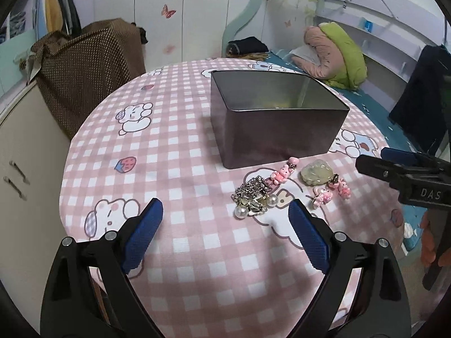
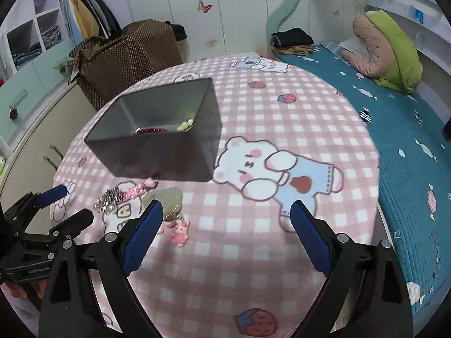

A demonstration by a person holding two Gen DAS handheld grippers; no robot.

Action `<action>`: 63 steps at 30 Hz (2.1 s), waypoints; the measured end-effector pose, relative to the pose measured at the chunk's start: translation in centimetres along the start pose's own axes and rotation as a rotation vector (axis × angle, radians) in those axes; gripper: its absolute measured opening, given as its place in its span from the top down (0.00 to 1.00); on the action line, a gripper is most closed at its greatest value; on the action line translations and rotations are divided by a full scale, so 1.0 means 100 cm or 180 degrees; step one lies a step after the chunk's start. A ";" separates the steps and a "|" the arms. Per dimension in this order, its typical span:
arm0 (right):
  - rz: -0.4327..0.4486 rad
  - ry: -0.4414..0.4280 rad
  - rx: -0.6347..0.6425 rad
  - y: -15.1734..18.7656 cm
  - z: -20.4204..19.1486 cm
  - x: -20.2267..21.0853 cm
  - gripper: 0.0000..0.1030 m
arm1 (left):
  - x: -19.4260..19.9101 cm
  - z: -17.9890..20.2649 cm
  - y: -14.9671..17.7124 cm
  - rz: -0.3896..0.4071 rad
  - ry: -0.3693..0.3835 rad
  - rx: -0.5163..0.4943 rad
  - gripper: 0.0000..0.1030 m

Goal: Organize jewelry

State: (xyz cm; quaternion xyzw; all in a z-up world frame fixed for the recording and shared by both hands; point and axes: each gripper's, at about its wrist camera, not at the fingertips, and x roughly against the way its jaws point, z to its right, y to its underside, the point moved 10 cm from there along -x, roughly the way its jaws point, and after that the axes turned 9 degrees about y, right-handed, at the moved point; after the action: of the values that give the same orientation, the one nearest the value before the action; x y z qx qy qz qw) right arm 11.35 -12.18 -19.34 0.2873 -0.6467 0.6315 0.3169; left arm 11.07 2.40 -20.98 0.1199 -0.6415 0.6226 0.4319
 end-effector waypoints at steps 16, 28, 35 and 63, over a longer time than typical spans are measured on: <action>-0.0151 0.0030 0.0097 0.007 -0.007 -0.019 0.14 | -0.015 0.005 0.003 0.0047 0.0194 -0.0224 0.68; -0.0213 0.0033 0.0128 0.008 -0.010 -0.024 0.14 | -0.008 -0.007 0.000 0.0100 0.0347 0.0004 0.75; -0.0220 0.0048 0.0153 0.008 -0.013 -0.025 0.14 | -0.015 -0.005 0.006 0.0032 0.0282 -0.0133 0.75; 0.0000 -0.0523 0.0750 0.020 -0.068 0.010 0.41 | 0.023 -0.020 -0.010 0.0483 0.0369 0.0333 0.89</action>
State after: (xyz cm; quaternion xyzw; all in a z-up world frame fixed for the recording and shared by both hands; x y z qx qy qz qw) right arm 9.45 -5.24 -19.82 0.3732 -0.5919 0.6773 0.2271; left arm 11.15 4.86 -18.96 0.0571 -0.5892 0.6921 0.4130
